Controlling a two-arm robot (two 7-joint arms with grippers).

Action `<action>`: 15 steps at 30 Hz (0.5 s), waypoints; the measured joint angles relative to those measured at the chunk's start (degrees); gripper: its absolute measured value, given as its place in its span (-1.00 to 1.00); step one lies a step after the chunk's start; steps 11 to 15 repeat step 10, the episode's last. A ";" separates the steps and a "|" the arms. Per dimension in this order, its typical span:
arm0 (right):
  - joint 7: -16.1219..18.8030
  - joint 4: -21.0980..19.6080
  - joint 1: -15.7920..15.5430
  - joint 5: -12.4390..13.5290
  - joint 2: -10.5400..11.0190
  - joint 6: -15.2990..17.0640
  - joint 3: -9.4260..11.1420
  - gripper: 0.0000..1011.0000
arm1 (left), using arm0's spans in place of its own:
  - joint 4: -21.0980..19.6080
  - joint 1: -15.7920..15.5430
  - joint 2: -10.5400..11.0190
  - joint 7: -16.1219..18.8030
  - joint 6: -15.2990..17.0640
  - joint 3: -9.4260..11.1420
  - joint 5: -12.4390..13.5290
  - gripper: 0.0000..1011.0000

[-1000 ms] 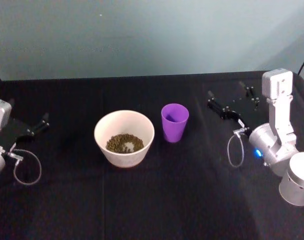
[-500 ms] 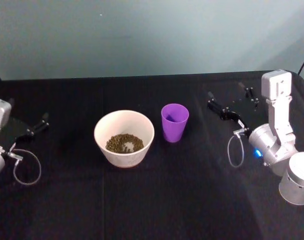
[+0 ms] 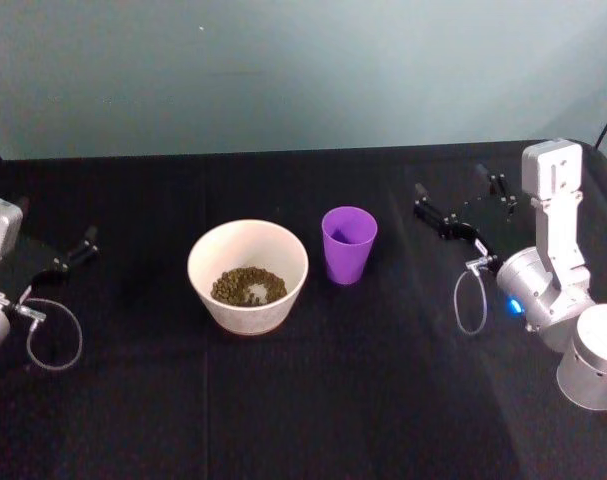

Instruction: Pick up the cup and pour the mung beans from the cup into the bowl.

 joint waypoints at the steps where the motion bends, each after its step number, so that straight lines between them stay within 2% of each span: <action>1: 0.00 0.00 0.00 0.00 0.00 0.00 0.00 0.98 | 0.00 0.00 0.00 0.00 0.00 0.00 0.00 0.98; 15: -0.06 -0.06 -0.04 0.04 0.02 0.05 0.00 0.98 | 0.00 0.00 0.00 0.00 0.00 0.00 0.00 0.98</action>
